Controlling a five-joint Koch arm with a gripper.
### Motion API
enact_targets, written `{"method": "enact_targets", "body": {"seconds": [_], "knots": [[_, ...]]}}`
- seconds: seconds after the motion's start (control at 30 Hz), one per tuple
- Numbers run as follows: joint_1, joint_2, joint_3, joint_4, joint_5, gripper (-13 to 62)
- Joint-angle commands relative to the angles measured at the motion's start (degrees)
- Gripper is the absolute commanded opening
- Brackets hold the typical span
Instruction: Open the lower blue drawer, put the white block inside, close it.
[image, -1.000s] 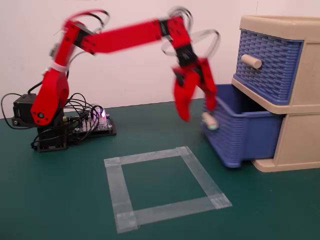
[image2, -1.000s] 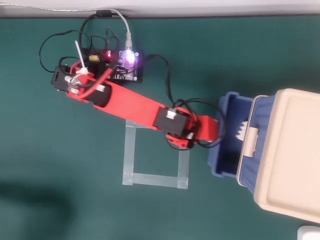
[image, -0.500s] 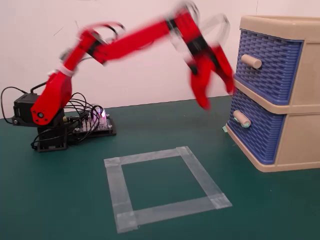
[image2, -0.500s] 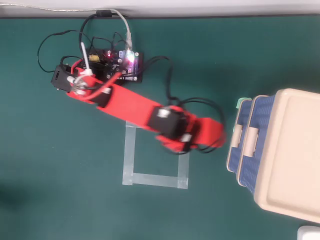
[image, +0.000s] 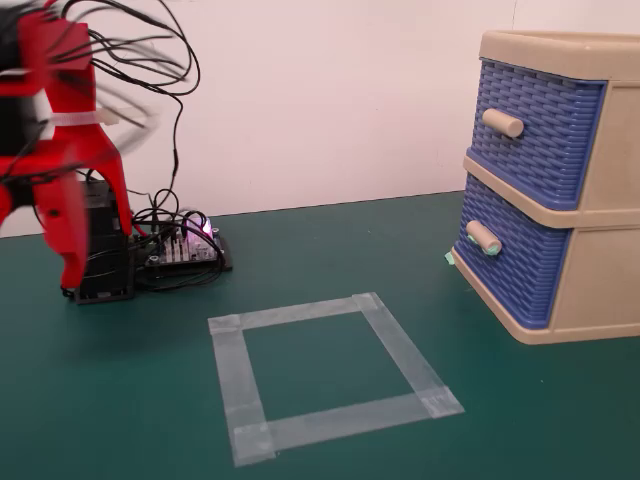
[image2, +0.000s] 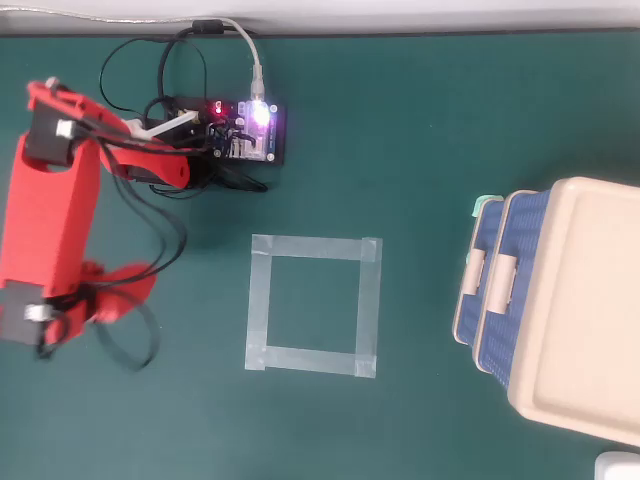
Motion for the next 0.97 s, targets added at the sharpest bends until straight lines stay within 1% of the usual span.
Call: {"method": "enact_targets", "body": {"seconds": [0.0, 0.07, 0.13, 0.23, 0.27, 0.37, 0.93], "knots": [[3.69, 5.10, 7.56, -4.31, -6.15, 33.6], [4.39, 11.16, 18.54, -8.17, -6.06, 33.6], [4.83, 20.83, 29.53, -12.04, -6.06, 33.6], [5.36, 33.31, 41.75, -14.06, -6.06, 33.6], [5.36, 34.98, 44.21, -13.80, -6.06, 33.6], [5.19, 34.54, 47.81, -10.90, -6.33, 33.7], [5.01, 34.37, 47.72, -10.55, -6.24, 34.4]]}}
